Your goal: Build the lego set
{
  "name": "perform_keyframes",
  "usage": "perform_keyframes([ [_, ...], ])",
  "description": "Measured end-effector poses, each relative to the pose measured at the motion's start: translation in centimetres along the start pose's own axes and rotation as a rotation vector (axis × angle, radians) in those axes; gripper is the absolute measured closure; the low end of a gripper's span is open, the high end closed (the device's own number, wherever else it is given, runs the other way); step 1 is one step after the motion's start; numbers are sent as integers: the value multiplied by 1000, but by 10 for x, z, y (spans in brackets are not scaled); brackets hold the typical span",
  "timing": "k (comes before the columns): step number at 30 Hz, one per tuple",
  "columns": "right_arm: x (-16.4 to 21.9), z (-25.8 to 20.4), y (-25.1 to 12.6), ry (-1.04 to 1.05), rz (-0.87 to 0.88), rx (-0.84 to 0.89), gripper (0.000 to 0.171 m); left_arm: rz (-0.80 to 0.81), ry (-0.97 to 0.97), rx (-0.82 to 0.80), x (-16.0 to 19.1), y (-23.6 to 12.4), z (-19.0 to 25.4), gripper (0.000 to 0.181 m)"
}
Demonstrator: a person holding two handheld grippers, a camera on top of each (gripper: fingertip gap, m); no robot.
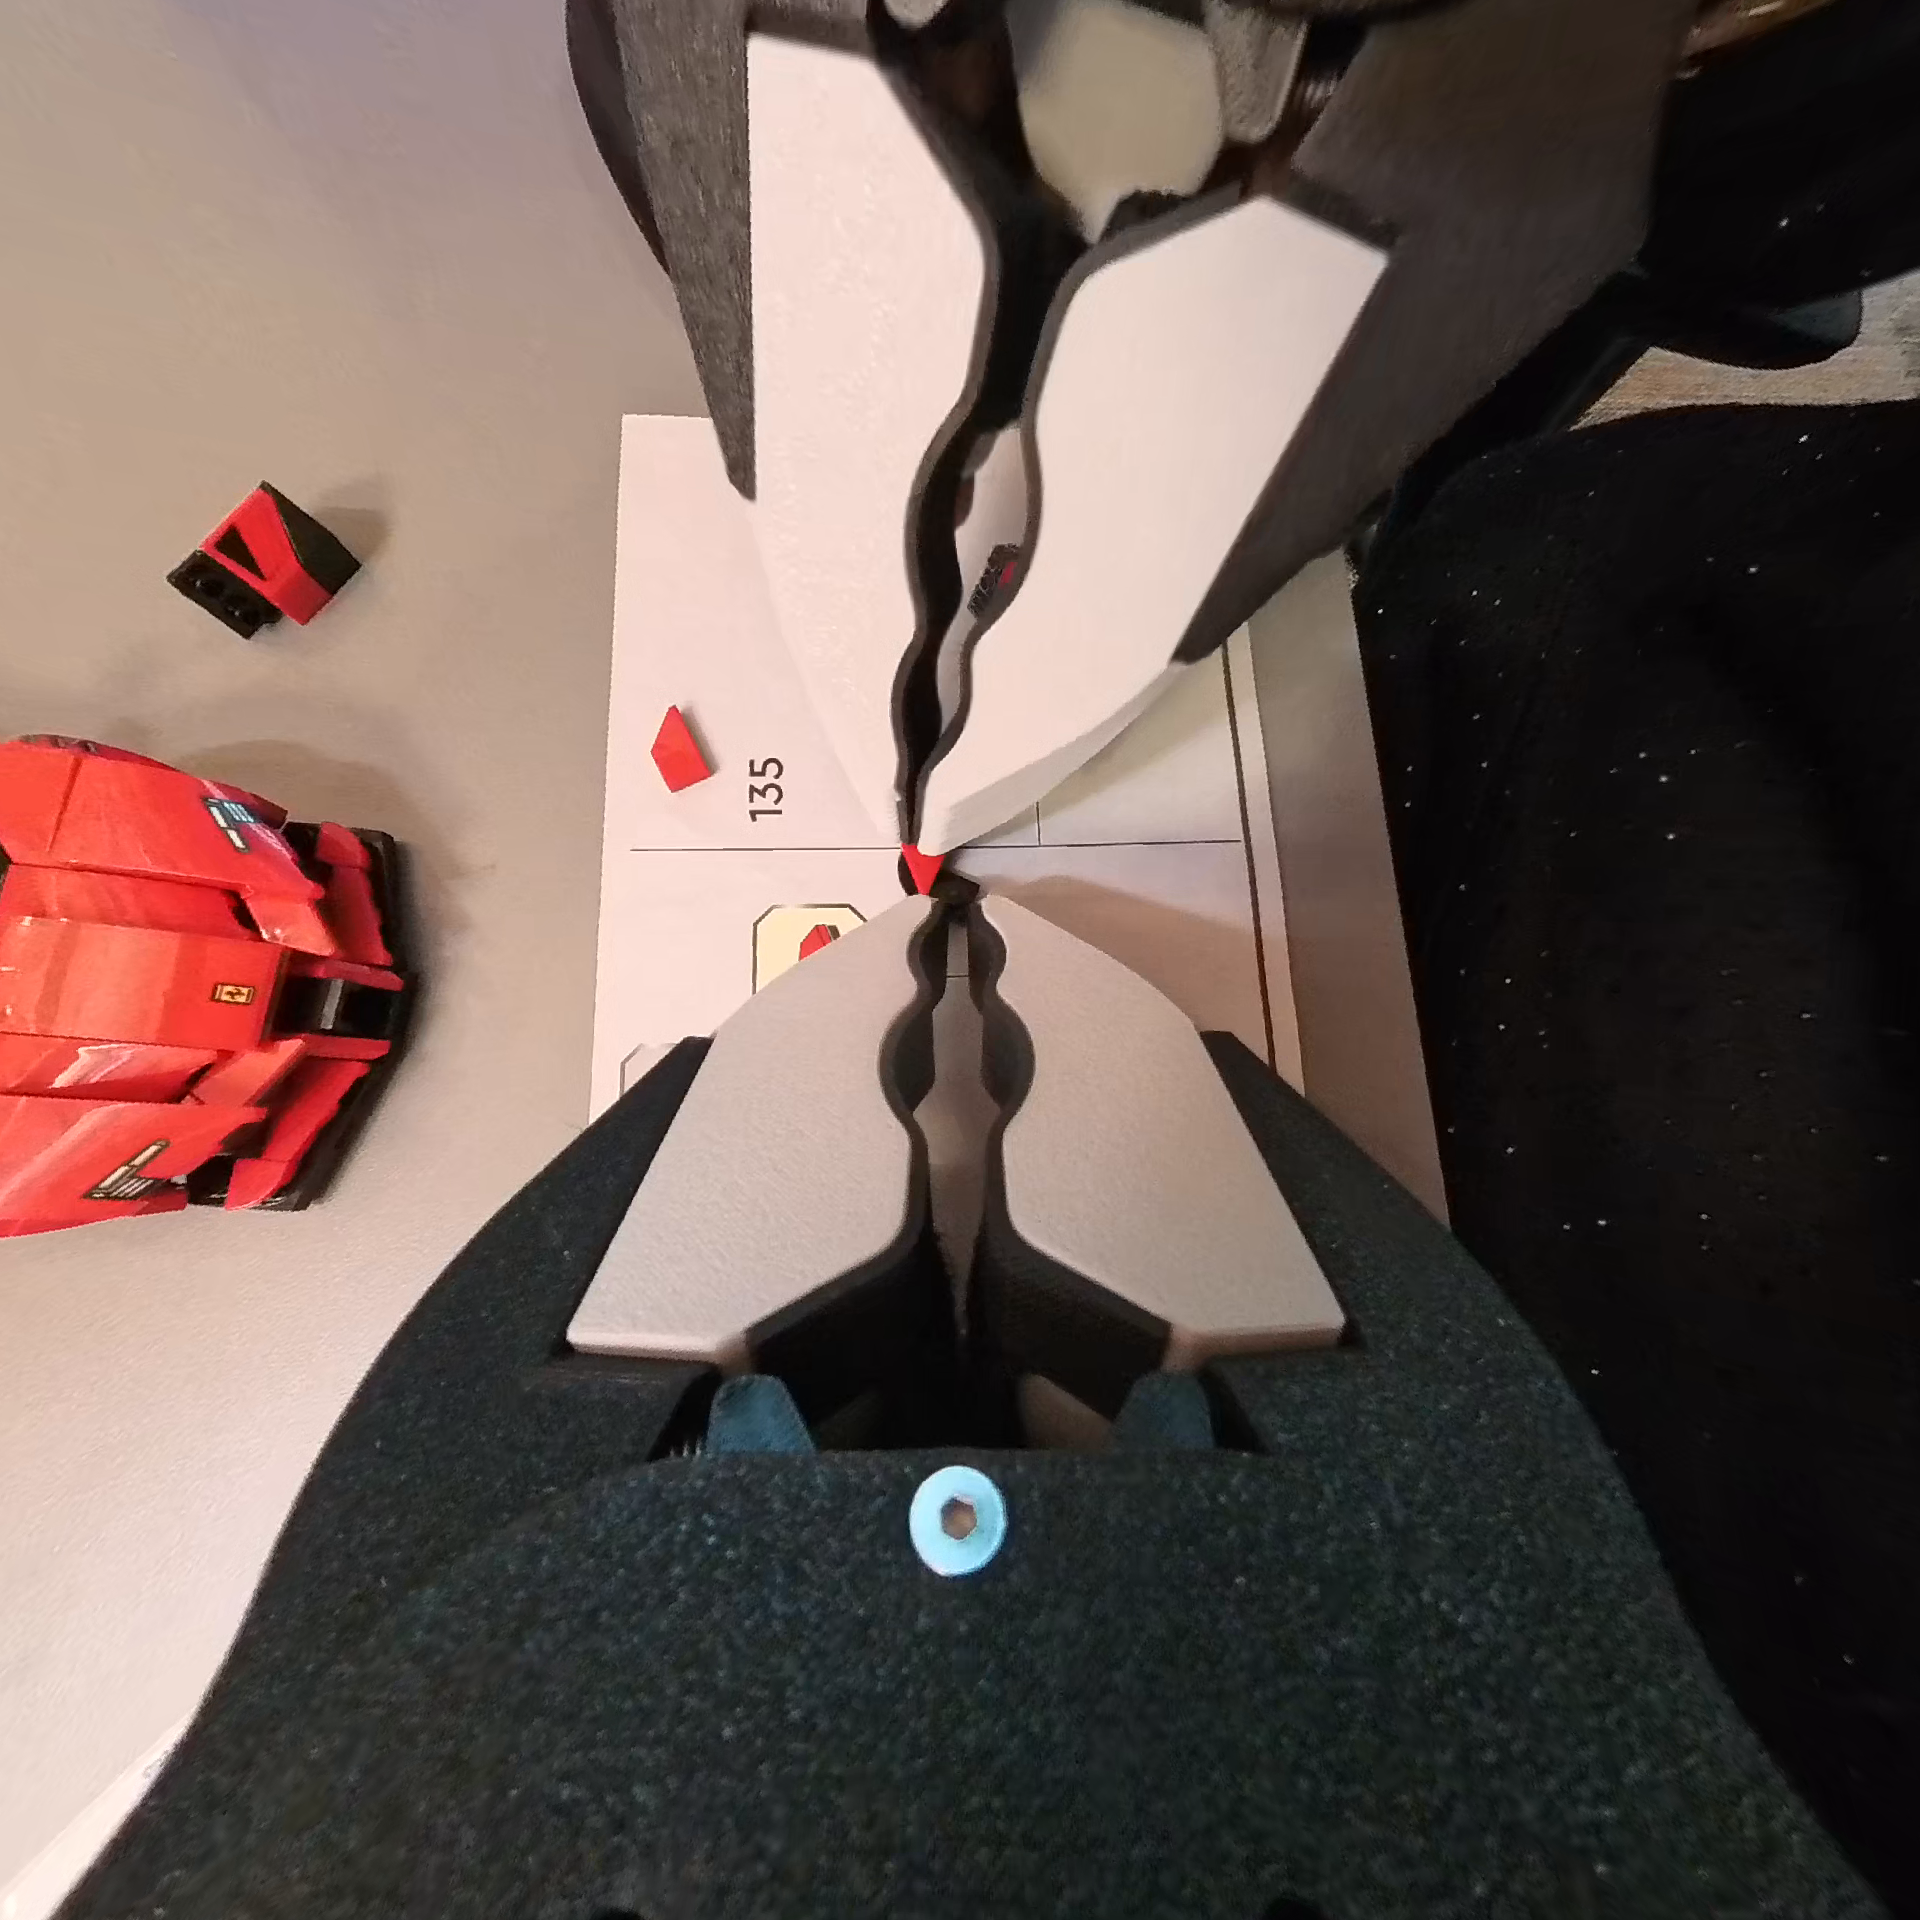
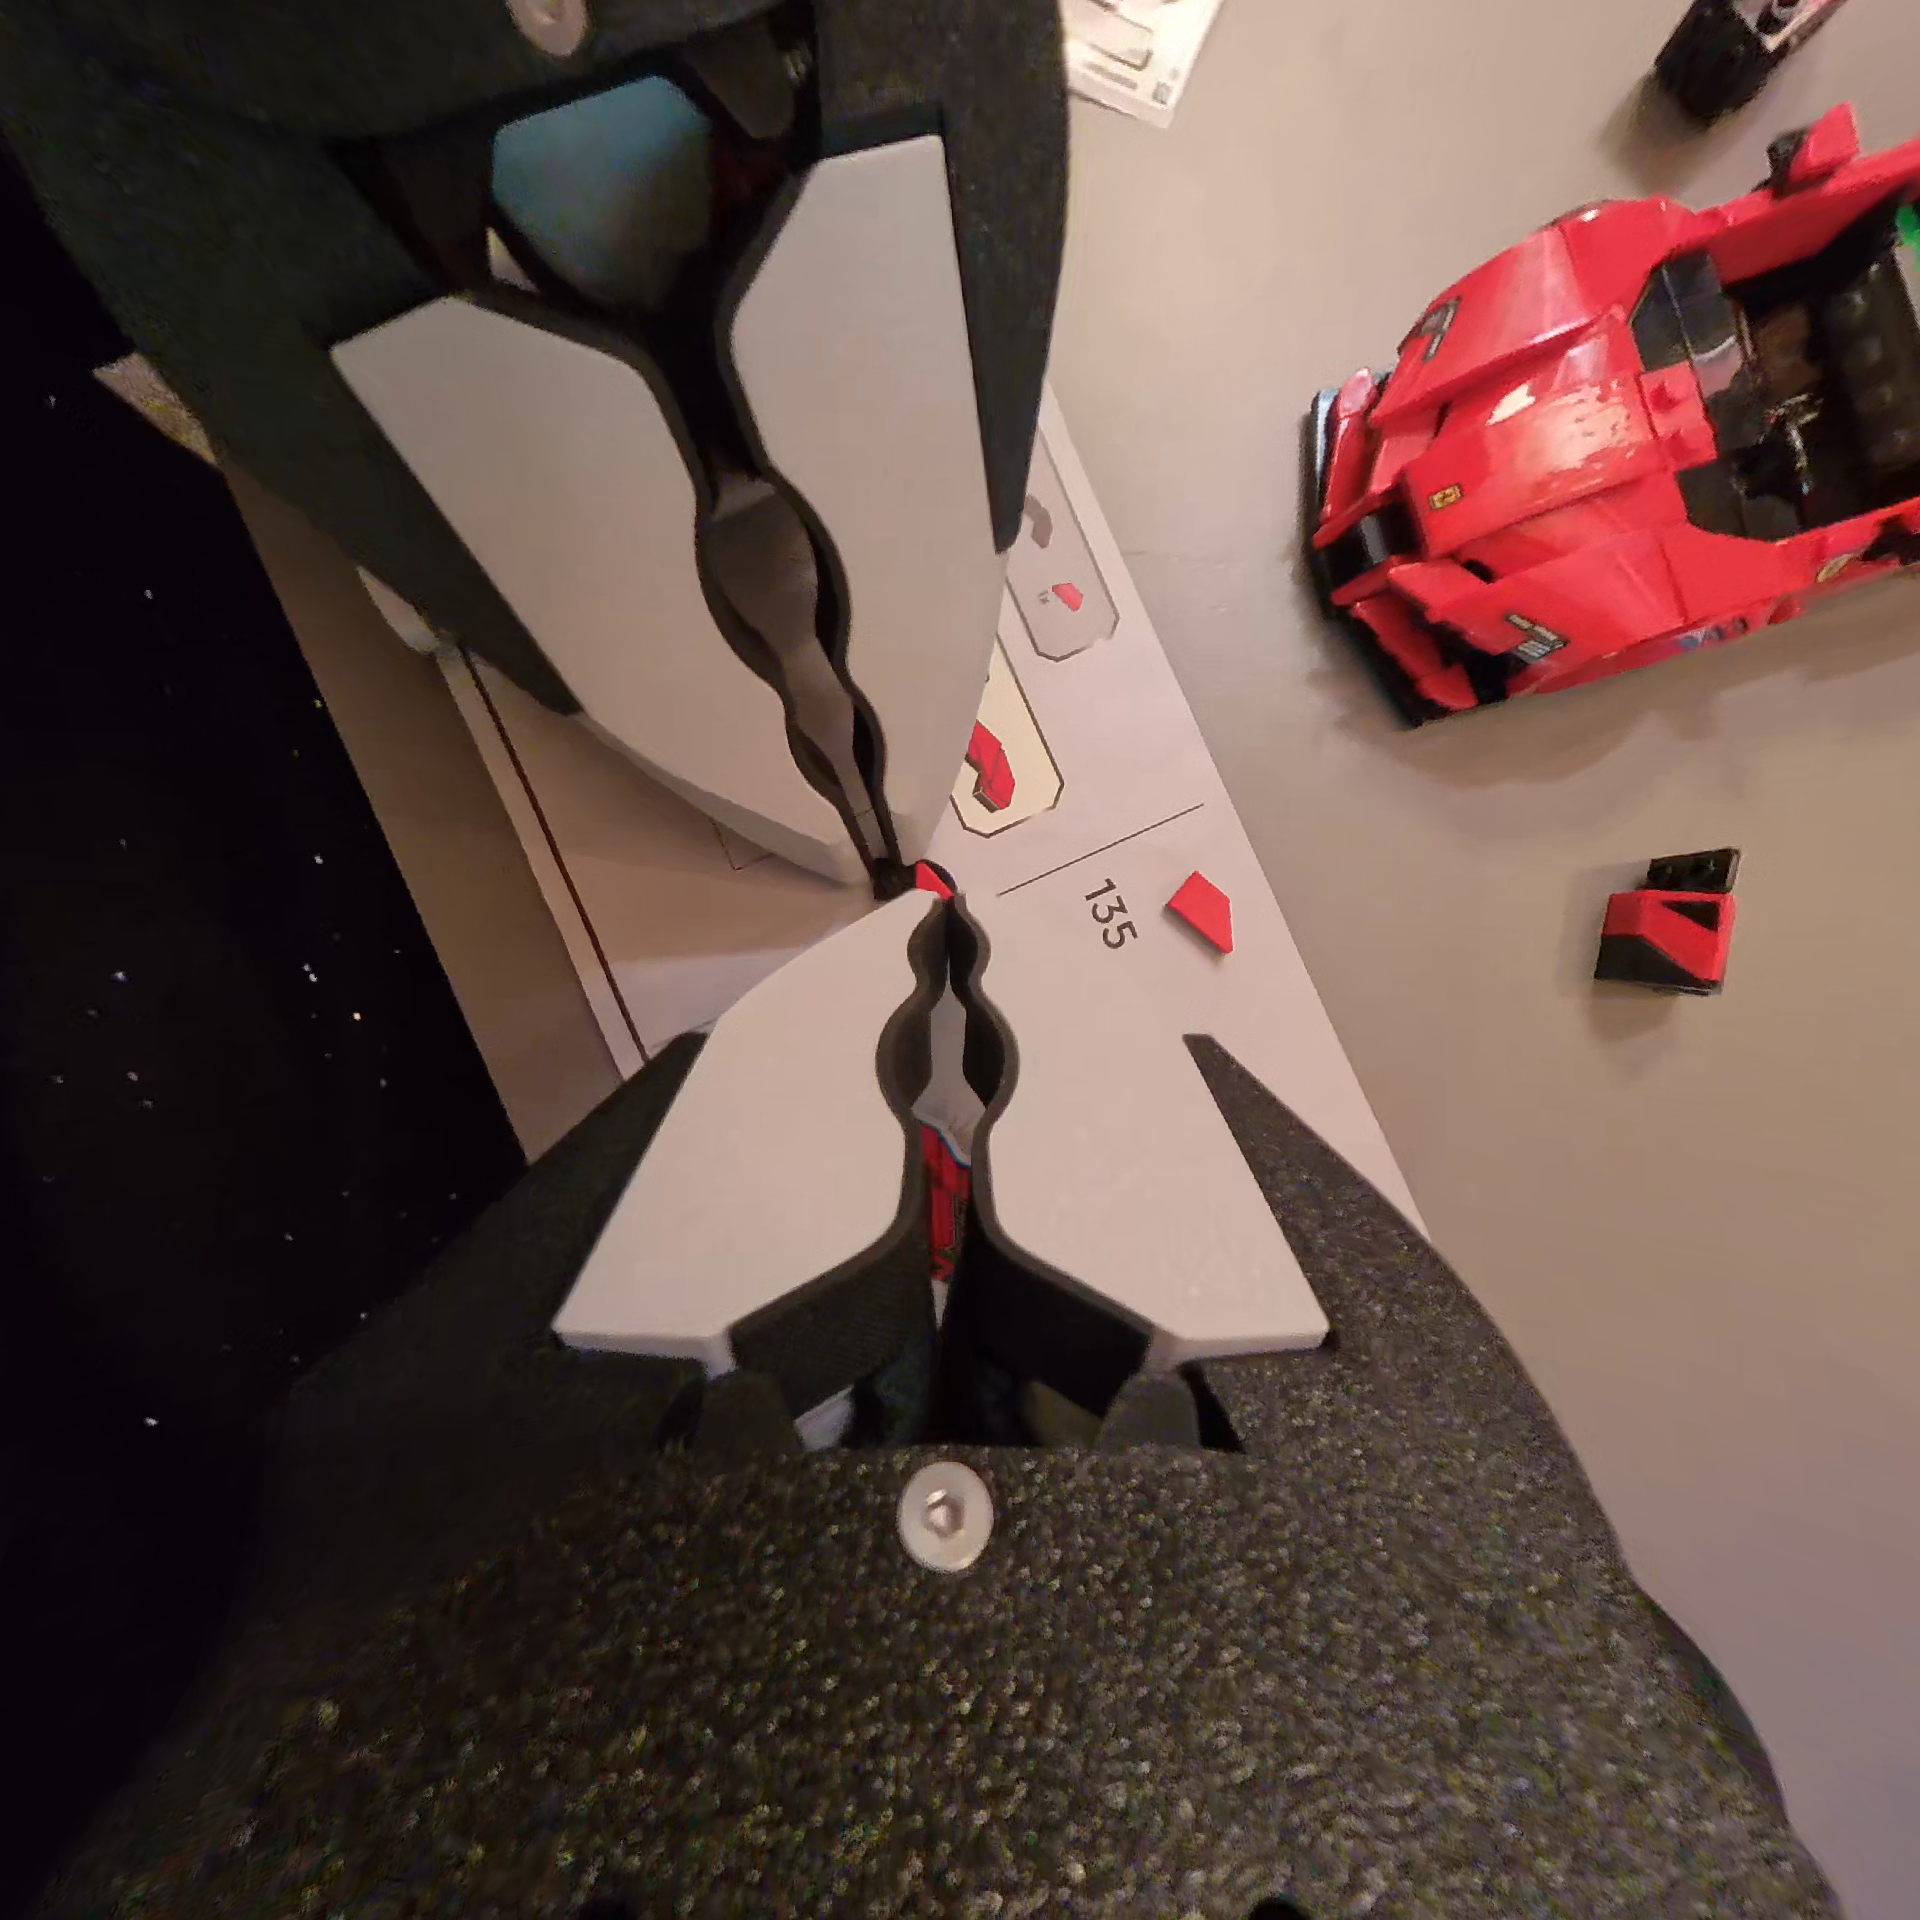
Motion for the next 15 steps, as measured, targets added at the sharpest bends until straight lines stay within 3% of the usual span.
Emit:
perform_keyframes([
  [12, -3, -2, 1, -21, -93, 42, 170, 8, -4, 10, 0, 0, 0, 178],
  [15, -5, 0, 1, -56, -62, 27, 171, 68, -17, 30, -8, -14, 4, 178],
])
Point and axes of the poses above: each gripper's, where its closed fingertips meet, y out along the fingers, x out of its underside, z = x × y across the jaws, the point moved 3 cm from there along -y, back along the fingers, and after that the axes turned 4 degrees about -z, right-handed, at the moved point
